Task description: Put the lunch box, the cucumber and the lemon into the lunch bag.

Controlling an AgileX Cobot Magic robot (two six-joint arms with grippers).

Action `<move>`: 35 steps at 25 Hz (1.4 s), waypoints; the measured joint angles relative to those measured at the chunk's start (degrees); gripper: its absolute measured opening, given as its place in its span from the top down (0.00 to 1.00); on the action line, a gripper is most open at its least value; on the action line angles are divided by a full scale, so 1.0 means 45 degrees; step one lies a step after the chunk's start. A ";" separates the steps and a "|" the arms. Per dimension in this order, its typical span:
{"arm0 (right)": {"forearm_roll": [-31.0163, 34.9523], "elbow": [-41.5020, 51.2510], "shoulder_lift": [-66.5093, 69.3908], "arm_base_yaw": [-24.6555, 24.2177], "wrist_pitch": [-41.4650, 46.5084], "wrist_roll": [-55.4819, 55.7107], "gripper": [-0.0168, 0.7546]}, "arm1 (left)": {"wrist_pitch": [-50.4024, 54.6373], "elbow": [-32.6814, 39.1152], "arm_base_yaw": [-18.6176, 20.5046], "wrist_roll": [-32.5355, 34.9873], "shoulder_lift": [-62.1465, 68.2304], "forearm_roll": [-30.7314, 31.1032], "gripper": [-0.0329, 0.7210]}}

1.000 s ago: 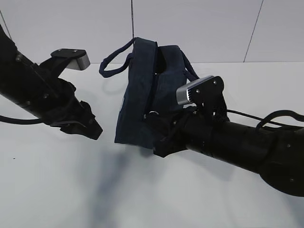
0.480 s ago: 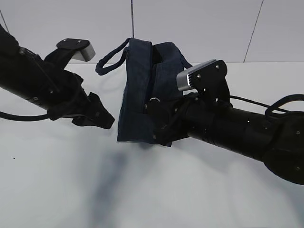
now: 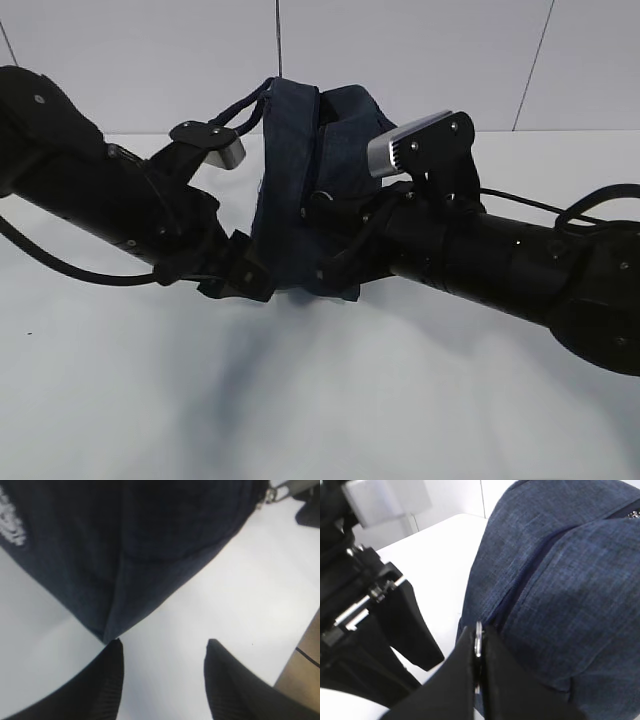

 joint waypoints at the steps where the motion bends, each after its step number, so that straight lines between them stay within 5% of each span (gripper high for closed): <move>1: -0.0030 0.0000 -0.0024 0.0000 0.0033 0.0000 0.98 | -0.0276 0.0000 -0.0153 -0.0002 0.0088 -0.0032 0.46; 7: -0.0030 0.0000 -0.0024 0.0000 0.0061 0.0000 0.98 | -0.1394 0.0000 -0.0568 0.0027 0.0348 -0.0094 0.49; 17: -0.0030 0.0000 -0.0047 0.0000 0.0086 0.0000 0.98 | -0.1915 0.0000 -0.0568 0.0027 0.0378 -0.0278 0.97; 35: 0.0220 -0.0719 -0.0387 0.0000 0.0518 0.0000 0.98 | -0.1474 0.0108 -0.0568 0.0035 -0.0243 -0.0430 0.97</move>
